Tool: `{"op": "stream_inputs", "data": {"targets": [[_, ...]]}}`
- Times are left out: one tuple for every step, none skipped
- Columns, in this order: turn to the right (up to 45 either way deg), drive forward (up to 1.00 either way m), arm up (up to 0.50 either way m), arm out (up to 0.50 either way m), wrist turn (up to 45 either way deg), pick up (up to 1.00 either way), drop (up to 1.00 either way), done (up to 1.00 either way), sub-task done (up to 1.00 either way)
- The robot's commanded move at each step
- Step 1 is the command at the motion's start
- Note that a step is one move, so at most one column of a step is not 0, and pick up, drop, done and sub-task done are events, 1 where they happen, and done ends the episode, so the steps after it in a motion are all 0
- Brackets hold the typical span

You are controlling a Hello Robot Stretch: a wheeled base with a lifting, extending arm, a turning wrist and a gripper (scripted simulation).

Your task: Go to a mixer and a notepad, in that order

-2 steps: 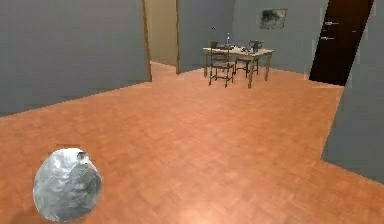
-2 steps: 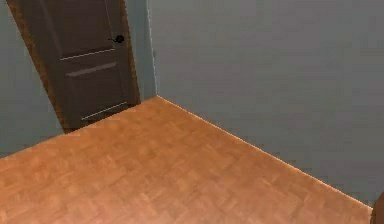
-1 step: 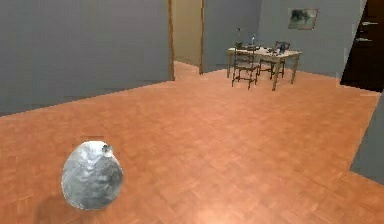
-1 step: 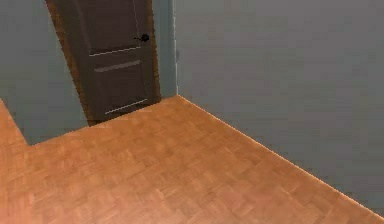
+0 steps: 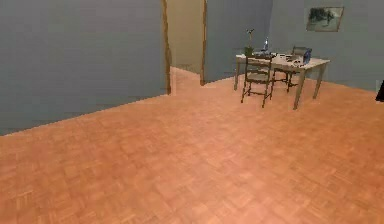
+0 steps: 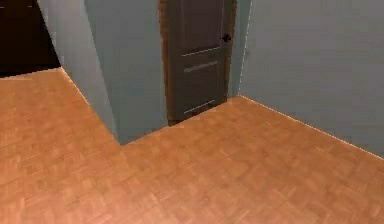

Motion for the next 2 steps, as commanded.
{"op": "stream_inputs", "data": {"targets": [[0.0,1.00,0.00,0.00,0.0,0.00,0.00,0.00,0.00],[0.0,1.00,0.00,0.00,0.0,0.00,0.00,0.00,0.00]]}}
